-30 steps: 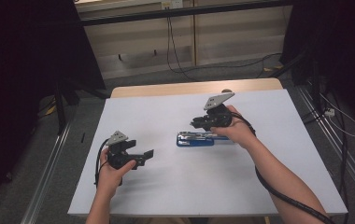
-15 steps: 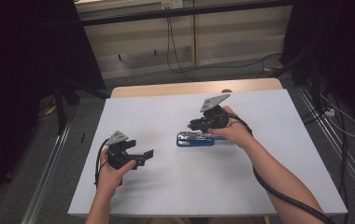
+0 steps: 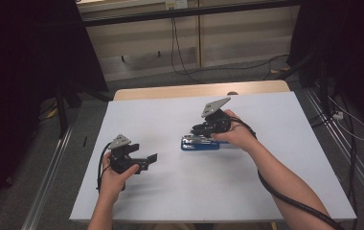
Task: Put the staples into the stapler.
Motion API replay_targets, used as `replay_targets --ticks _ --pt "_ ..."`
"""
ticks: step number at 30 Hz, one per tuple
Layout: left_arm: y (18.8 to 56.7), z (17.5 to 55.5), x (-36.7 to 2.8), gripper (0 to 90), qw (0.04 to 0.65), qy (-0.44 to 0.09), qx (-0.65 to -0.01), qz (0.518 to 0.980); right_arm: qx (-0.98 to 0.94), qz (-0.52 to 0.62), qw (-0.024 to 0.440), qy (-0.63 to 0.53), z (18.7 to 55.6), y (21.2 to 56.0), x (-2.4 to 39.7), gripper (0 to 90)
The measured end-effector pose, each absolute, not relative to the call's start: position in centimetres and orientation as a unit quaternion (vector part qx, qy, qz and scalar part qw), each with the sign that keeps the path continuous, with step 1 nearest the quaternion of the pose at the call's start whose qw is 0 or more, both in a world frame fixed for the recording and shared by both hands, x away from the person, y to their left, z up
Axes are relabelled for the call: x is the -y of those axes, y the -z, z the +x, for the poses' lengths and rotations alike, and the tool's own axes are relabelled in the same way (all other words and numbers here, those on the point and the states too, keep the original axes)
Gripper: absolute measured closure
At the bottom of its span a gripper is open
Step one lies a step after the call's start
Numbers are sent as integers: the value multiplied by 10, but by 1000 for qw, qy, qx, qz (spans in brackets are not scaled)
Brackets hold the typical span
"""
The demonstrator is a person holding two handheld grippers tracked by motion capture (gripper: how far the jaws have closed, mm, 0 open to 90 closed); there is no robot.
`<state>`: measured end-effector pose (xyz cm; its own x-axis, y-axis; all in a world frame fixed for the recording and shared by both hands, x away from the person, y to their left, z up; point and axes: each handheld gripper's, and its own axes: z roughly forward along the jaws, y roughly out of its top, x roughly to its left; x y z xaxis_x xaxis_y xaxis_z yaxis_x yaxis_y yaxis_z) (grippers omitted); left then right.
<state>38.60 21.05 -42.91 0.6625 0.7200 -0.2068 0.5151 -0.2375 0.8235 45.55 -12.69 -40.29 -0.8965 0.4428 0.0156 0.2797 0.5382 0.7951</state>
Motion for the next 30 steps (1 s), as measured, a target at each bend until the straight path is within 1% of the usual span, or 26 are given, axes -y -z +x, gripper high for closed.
replay_targets --ticks 30 --pt "431 387 -213 65 470 -109 -400 779 -881 181 69 -433 468 409 122 798"
